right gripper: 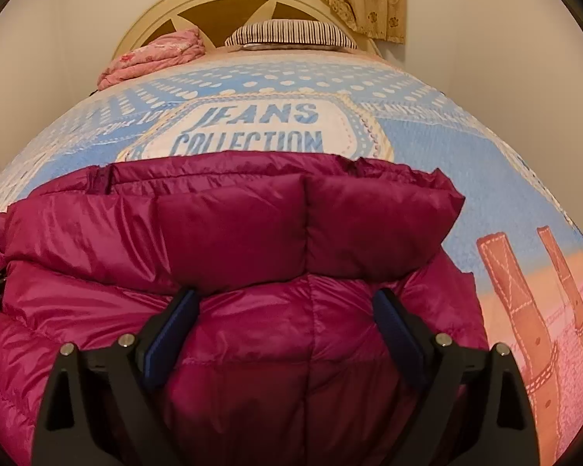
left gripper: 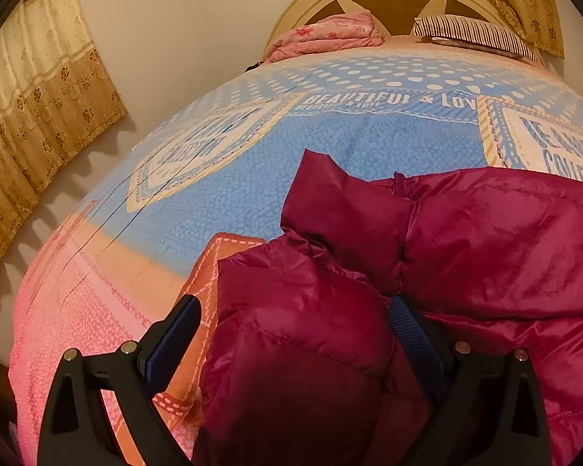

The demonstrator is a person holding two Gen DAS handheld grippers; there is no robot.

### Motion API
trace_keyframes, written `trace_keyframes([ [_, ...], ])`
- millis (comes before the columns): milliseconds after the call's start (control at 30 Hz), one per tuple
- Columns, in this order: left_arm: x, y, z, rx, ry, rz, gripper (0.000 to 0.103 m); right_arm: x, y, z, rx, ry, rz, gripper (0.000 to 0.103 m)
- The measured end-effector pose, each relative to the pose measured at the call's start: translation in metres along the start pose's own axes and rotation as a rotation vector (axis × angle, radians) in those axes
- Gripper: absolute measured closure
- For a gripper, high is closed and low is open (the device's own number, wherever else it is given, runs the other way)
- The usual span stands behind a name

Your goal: Fold large clothes

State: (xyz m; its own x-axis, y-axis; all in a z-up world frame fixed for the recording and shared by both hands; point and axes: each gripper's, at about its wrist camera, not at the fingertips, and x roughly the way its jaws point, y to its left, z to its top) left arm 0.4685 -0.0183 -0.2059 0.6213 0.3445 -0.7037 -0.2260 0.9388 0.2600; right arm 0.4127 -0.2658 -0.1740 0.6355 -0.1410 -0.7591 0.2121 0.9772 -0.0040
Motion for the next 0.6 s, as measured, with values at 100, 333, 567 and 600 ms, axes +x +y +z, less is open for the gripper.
trace_keyframes([
  [100,0.0000,-0.0003,0.0001,0.000,0.001,0.002,0.005,0.0014,0.0004,0.0003,-0.001,0.005,-0.005,0.010],
  [333,0.0002,0.0001,-0.0001,0.001,0.001,0.002,0.004,0.0031,0.0012,0.0003,-0.005,0.008,-0.017,0.009],
  [567,-0.0001,-0.0001,-0.0001,0.001,0.001,0.003,0.004,0.0038,0.0021,0.0000,-0.011,0.012,-0.028,0.009],
  [600,-0.0001,-0.0003,-0.0001,0.002,0.000,0.004,0.004,0.0039,0.0023,-0.0001,-0.012,0.012,-0.030,0.009],
])
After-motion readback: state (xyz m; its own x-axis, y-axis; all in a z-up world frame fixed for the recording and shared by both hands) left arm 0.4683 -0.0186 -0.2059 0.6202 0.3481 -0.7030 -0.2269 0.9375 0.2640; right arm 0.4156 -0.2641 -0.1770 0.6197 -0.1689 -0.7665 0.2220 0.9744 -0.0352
